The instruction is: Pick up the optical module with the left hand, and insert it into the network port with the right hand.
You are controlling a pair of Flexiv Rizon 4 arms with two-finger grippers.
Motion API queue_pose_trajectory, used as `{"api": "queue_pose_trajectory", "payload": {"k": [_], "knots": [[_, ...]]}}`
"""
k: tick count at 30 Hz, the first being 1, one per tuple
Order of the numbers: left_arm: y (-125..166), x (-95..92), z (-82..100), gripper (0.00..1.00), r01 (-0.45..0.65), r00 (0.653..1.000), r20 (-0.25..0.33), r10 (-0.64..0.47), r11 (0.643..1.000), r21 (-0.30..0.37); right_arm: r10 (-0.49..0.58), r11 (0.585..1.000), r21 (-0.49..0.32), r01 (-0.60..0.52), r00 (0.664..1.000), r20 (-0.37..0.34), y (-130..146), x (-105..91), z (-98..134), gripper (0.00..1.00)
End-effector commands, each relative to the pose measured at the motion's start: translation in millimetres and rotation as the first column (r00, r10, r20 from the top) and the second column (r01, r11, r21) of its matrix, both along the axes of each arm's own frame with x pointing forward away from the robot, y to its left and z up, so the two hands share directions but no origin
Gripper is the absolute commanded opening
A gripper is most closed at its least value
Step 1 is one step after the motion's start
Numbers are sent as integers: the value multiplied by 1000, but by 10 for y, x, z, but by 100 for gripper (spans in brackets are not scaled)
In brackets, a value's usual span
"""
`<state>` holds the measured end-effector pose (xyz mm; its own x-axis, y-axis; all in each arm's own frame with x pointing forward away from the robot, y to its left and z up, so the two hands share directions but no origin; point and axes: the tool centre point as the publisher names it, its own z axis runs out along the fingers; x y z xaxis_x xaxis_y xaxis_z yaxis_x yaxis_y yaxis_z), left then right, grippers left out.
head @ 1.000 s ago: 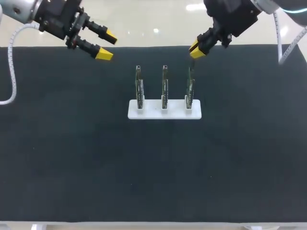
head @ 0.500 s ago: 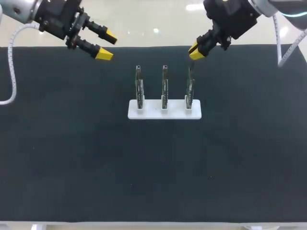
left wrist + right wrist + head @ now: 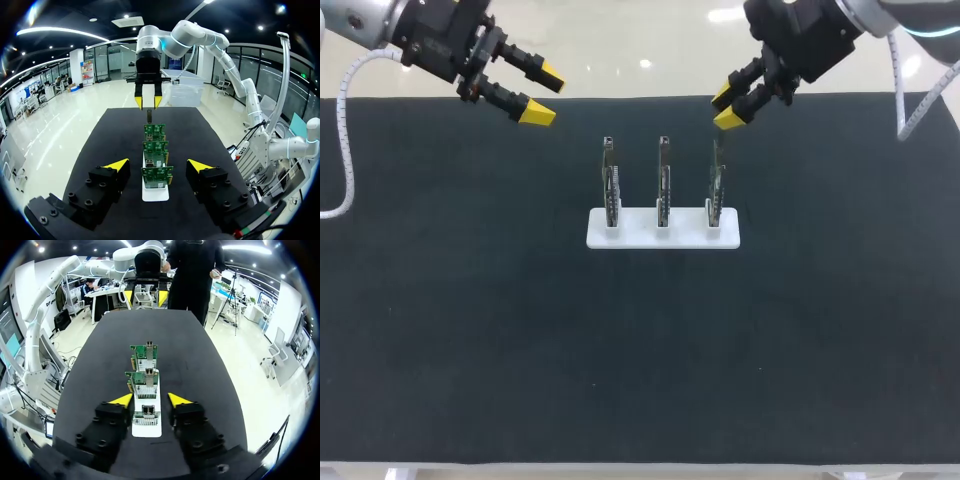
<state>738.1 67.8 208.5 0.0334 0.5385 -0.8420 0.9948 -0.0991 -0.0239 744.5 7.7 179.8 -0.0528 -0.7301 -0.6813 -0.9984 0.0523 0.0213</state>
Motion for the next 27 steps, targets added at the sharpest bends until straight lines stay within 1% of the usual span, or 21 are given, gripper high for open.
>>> {"api": "queue_pose_trajectory", "payload": {"k": [1,5,7,8,16,27], "knots": [[-5,10,3,100,1,1000,-1,-1,1000,3,-6,1000,-7,6,1000,0,-4,-19,43,100],[-5,10,3,100,1,1000,-1,-1,1000,3,-10,1000,-18,10,1000,-2,-20,-16,91,100],[-5,10,3,100,1,1000,-1,-1,1000,3,-14,1000,-26,14,1000,-3,-31,-16,113,17],[-5,10,3,100,1,1000,-1,-1,1000,3,-13,999,-31,13,1000,-2,-36,-16,123,0],[-5,10,3,100,1,1000,-1,-1,1000,3,-16,999,-45,16,1000,-4,-62,-43,159,0],[-5,10,3,100,1,1000,-1,-1,1000,3,-15,999,-39,15,1000,2,-70,-51,79,0]]}}
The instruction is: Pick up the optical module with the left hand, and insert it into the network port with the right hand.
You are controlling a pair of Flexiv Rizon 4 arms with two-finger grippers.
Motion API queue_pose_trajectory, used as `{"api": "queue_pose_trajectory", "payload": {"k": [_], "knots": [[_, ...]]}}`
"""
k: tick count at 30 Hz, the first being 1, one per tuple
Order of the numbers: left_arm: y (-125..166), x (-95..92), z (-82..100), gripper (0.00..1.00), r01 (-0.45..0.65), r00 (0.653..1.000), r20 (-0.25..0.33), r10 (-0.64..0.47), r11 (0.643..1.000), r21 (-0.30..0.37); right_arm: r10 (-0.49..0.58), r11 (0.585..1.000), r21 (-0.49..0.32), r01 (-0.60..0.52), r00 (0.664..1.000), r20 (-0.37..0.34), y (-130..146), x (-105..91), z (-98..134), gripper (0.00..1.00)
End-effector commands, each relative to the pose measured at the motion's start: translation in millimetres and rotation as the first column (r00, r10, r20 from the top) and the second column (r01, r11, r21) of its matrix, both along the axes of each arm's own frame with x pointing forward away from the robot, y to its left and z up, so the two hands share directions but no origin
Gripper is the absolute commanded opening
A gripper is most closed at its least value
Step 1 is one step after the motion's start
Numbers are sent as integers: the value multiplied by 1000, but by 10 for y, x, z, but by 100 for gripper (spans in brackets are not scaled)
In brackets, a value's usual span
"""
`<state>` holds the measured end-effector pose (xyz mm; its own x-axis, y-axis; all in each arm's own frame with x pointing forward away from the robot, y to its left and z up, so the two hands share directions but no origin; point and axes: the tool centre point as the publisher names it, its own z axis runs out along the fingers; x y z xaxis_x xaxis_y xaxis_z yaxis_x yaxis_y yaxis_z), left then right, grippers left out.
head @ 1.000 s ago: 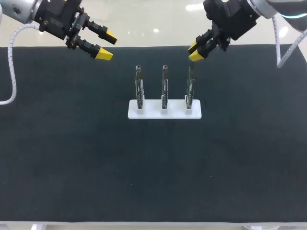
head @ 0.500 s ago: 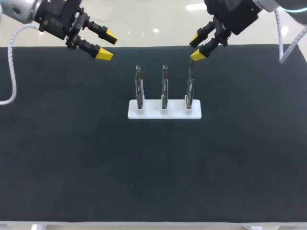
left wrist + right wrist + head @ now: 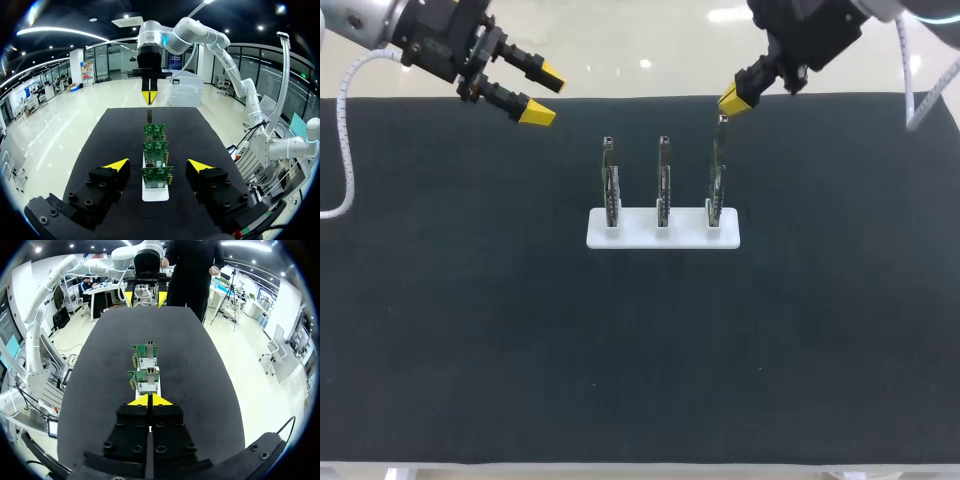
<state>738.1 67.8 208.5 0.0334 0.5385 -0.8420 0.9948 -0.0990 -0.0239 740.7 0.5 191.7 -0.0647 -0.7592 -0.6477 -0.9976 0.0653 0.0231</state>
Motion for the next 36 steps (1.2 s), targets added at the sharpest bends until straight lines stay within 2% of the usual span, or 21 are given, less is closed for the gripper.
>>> {"api": "queue_pose_trajectory", "payload": {"k": [1,36], "knots": [[-6,10,3,100,1,1000,-2,-1,1000,3,-3,1000,7,3,1000,7,2,-14,-48,0],[-6,10,3,100,1,1000,-2,-1,1000,3,6,999,47,-8,1000,26,25,8,-308,0]]}}
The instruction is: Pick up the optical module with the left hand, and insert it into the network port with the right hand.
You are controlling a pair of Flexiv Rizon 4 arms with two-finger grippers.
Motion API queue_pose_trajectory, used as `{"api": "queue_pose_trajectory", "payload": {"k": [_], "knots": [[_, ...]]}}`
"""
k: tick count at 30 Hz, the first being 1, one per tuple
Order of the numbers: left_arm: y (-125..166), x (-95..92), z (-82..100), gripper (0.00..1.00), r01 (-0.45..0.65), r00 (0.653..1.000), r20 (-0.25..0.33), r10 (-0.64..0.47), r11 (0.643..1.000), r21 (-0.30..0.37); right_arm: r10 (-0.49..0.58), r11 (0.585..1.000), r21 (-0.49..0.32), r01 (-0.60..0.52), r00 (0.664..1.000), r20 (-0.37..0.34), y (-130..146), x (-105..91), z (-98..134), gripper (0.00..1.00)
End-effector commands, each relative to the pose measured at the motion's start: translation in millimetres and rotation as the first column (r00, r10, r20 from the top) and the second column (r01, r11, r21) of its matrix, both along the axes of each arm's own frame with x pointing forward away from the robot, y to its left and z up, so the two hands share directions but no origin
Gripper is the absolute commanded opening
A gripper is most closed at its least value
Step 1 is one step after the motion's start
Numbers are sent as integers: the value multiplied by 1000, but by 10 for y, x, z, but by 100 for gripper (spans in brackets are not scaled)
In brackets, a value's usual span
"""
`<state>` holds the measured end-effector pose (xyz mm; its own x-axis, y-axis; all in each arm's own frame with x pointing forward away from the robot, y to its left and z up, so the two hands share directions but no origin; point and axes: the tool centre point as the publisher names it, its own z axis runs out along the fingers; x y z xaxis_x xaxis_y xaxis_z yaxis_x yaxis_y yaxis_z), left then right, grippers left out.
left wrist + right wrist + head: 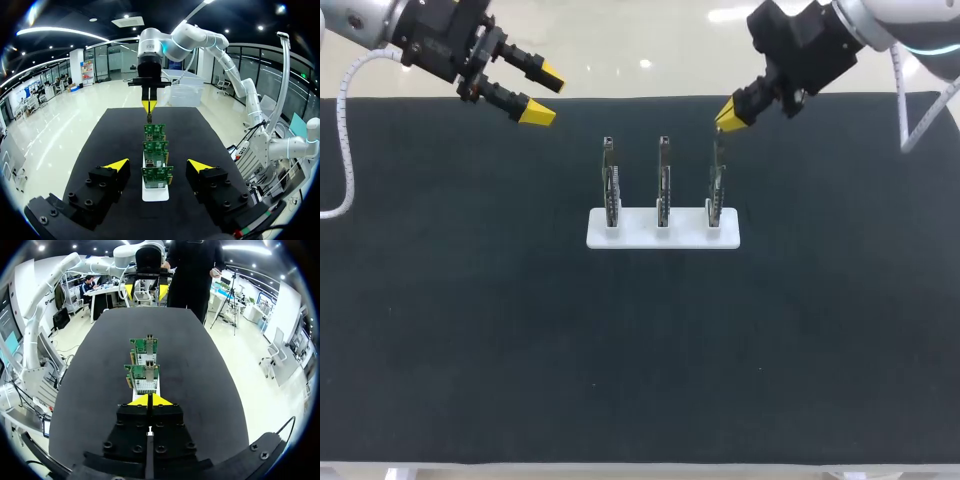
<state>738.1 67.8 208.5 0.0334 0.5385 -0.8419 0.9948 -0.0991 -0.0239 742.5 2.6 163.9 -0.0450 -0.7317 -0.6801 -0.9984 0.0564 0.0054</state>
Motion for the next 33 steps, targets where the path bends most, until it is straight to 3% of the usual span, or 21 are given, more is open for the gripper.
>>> {"api": "queue_pose_trajectory", "payload": {"k": [1,33], "knots": [[-6,10,3,100,1,1000,-2,-1,1000,3,-1,1000,5,1,1000,6,5,-10,-38,0],[-6,10,3,100,1,1000,-2,-1,1000,3,-12,1000,11,12,1000,7,67,5,-113,0]]}}
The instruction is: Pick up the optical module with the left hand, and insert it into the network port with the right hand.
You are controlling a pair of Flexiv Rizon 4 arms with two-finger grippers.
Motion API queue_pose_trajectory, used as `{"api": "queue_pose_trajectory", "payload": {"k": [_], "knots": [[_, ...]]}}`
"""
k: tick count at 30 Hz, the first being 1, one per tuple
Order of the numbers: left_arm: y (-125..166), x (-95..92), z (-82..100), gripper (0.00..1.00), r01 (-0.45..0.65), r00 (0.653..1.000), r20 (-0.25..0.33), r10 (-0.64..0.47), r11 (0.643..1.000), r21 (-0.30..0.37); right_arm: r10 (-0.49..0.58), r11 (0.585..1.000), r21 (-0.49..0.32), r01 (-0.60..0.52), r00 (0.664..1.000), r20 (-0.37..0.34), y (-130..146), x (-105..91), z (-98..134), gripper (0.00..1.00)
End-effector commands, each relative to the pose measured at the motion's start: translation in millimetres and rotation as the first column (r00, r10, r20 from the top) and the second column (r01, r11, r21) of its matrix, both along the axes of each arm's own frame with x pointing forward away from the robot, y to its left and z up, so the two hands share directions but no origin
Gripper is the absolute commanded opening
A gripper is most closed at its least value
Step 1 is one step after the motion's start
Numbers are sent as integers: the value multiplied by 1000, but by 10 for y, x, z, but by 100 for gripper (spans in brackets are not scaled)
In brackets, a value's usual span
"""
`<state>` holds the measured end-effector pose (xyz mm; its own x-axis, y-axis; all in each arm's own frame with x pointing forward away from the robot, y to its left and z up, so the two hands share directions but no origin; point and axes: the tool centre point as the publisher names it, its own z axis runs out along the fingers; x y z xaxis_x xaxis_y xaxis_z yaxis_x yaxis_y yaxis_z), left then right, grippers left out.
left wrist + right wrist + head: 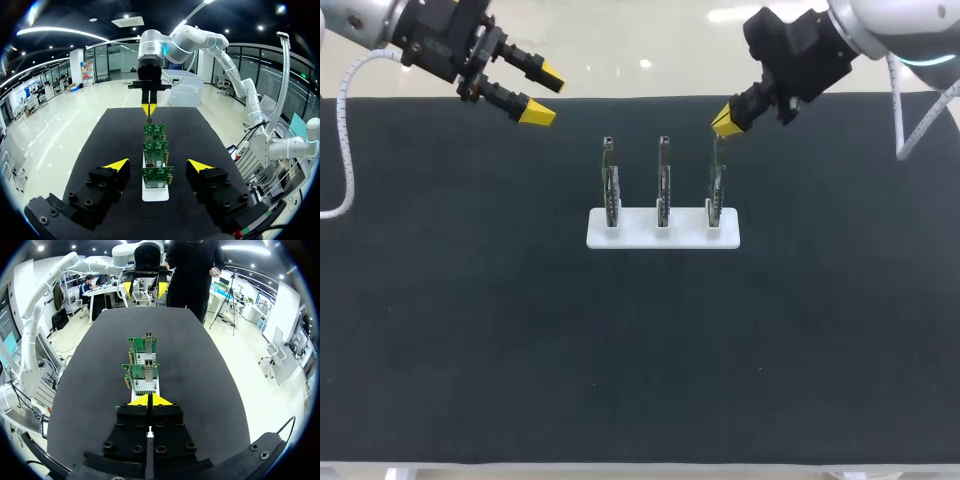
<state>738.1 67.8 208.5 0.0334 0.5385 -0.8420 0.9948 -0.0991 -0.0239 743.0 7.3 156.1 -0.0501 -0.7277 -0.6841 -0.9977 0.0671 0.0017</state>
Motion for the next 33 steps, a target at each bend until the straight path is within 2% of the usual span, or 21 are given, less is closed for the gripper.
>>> {"api": "queue_pose_trajectory", "payload": {"k": [1,23,28,33], "knots": [[-6,10,3,100,1,1000,-2,-1,1000,3,-2,1000,8,2,1000,4,24,0,-46,0],[-6,10,3,100,1,1000,-2,-1,1000,3,-6,1000,25,6,1000,8,47,3,-199,0],[-6,10,3,100,1,1000,-2,-1,1000,3,-11,1000,13,10,1000,16,65,14,-75,0],[-6,10,3,100,1,1000,-2,-1,1000,3,2,1000,-6,-2,1000,6,27,12,160,0]]}}
